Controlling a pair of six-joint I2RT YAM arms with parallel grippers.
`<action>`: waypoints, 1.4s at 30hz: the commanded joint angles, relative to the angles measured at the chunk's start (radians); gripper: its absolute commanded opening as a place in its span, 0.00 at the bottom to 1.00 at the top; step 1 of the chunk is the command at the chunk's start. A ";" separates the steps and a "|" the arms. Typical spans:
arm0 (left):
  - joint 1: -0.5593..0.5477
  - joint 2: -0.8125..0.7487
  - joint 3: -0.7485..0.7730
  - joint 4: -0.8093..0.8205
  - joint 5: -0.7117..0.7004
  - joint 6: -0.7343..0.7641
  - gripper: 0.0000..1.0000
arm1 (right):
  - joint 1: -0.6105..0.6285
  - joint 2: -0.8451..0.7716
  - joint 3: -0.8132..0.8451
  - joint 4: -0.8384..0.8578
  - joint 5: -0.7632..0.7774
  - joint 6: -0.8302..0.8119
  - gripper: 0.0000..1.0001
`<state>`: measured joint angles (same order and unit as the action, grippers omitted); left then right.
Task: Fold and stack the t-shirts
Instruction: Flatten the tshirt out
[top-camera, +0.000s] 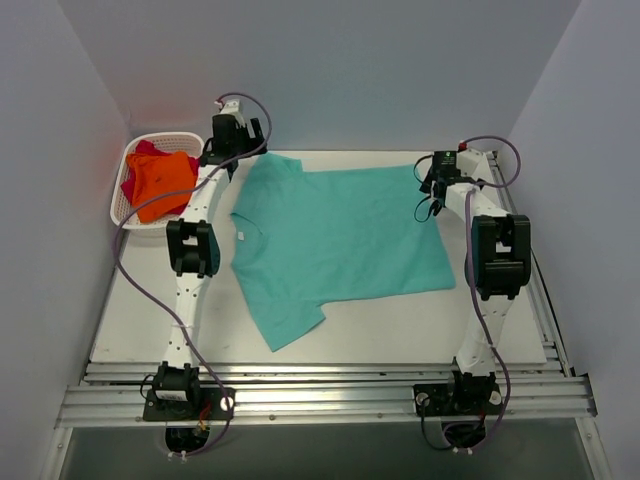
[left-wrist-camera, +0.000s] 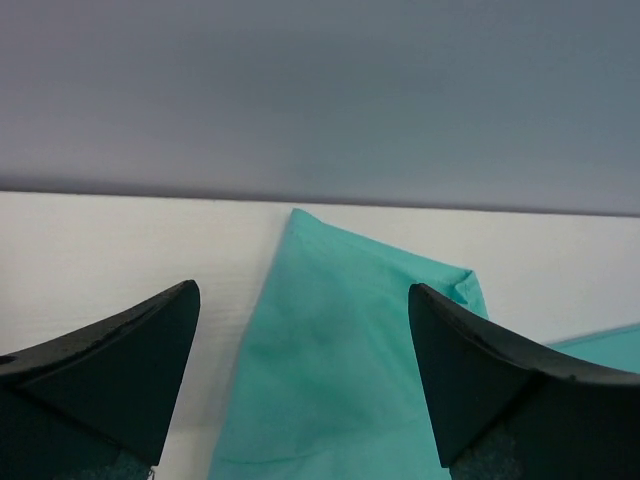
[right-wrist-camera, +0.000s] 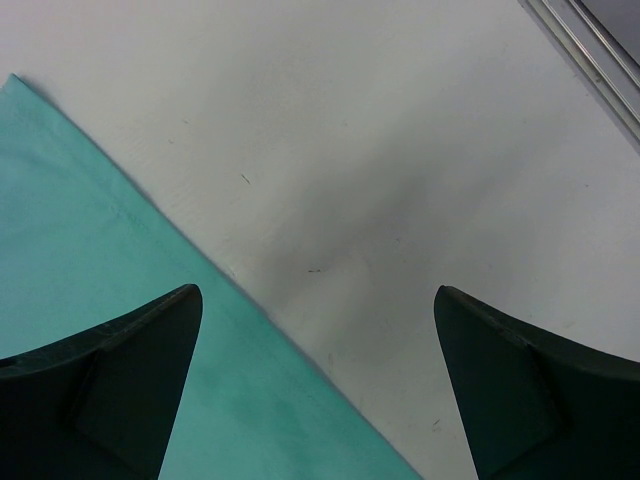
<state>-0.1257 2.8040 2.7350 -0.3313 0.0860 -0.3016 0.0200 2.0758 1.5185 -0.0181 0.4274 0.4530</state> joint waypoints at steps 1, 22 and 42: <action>-0.003 -0.076 0.035 0.133 -0.125 0.051 0.94 | -0.005 -0.002 0.046 -0.002 0.020 0.015 0.98; -0.307 -1.409 -1.552 0.247 -0.302 -0.081 0.98 | 0.334 -0.589 -0.383 0.404 -0.060 -0.048 1.00; -1.005 -1.761 -2.018 -0.482 -0.775 -1.071 0.82 | 0.609 -1.188 -0.561 -0.465 0.539 0.398 1.00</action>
<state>-1.0485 1.0439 0.7593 -0.7021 -0.6529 -1.1603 0.6228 0.8631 0.9253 -0.3473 0.8772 0.7788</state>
